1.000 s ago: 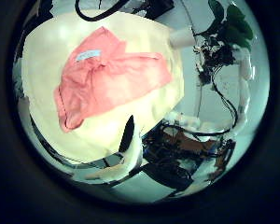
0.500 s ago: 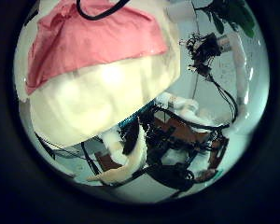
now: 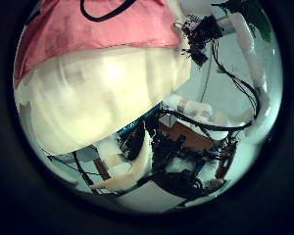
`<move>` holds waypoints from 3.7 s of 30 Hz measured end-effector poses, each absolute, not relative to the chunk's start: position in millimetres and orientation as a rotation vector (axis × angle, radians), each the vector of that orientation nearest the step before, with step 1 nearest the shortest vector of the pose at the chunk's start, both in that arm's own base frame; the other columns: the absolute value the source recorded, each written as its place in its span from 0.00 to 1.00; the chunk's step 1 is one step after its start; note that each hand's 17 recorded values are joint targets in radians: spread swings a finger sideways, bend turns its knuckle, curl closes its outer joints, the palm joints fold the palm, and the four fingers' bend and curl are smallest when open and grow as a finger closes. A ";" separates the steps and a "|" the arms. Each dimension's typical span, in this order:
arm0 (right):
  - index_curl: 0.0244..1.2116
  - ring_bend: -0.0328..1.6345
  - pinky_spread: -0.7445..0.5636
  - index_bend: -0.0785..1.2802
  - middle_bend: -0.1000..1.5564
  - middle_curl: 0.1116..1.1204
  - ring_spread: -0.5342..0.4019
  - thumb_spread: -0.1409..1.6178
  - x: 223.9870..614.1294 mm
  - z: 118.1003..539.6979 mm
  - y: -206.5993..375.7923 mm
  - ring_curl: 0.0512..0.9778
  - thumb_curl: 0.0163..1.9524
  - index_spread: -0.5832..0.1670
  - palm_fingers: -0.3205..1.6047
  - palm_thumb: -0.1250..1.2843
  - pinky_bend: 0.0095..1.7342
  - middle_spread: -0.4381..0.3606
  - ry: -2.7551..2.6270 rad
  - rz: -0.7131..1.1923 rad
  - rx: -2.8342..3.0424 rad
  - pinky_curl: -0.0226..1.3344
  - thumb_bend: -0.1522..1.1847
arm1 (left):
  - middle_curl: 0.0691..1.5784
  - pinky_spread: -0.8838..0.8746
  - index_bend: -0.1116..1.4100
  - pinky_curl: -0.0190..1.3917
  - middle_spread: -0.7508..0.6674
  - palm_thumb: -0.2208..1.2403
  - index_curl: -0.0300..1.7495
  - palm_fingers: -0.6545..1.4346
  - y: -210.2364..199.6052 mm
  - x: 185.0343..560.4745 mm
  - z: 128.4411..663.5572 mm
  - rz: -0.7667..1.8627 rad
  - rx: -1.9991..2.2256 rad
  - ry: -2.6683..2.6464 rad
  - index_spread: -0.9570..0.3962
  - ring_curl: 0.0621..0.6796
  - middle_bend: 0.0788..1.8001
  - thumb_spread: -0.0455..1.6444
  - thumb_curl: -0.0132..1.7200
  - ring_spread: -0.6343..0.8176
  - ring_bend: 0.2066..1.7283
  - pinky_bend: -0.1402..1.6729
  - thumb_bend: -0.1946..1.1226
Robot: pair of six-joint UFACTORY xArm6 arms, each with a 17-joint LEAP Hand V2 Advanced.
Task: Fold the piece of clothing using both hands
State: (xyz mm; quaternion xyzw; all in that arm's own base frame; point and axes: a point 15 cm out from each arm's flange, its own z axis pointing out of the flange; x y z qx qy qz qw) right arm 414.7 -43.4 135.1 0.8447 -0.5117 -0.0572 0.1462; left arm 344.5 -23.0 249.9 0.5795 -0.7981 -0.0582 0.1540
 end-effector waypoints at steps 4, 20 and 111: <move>0.29 0.24 0.69 0.21 0.24 0.26 0.55 0.63 425.9 132.5 -39.7 0.22 0.16 0.37 0.35 0.60 0.12 0.48 -1.461 -0.171 2.432 0.27 0.11 | 0.11 0.84 0.15 0.22 0.86 0.35 0.10 0.26 -24.4 345.9 250.5 -0.164 1.664 -2.293 0.81 0.23 0.06 0.64 0.18 0.87 0.15 0.24 0.13; 0.52 0.62 0.20 0.60 0.64 0.53 0.27 0.64 411.1 152.7 -56.0 0.48 0.23 0.33 0.90 0.83 0.42 0.35 -1.528 -0.202 2.403 0.38 0.16 | 0.12 0.84 0.16 0.23 0.85 0.37 0.11 0.27 -7.8 348.2 261.1 -0.118 1.706 -2.287 0.81 0.24 0.06 0.66 0.18 0.87 0.15 0.24 0.13; 0.32 0.27 0.88 0.19 0.22 0.28 0.76 0.82 330.4 495.4 95.1 0.23 0.16 0.42 0.18 0.49 0.26 0.60 -1.497 -0.037 2.892 0.31 0.10 | 0.14 0.83 0.16 0.24 0.83 0.45 0.12 0.29 29.8 237.9 336.8 0.011 1.961 -2.223 0.84 0.25 0.07 0.69 0.20 0.86 0.16 0.25 0.13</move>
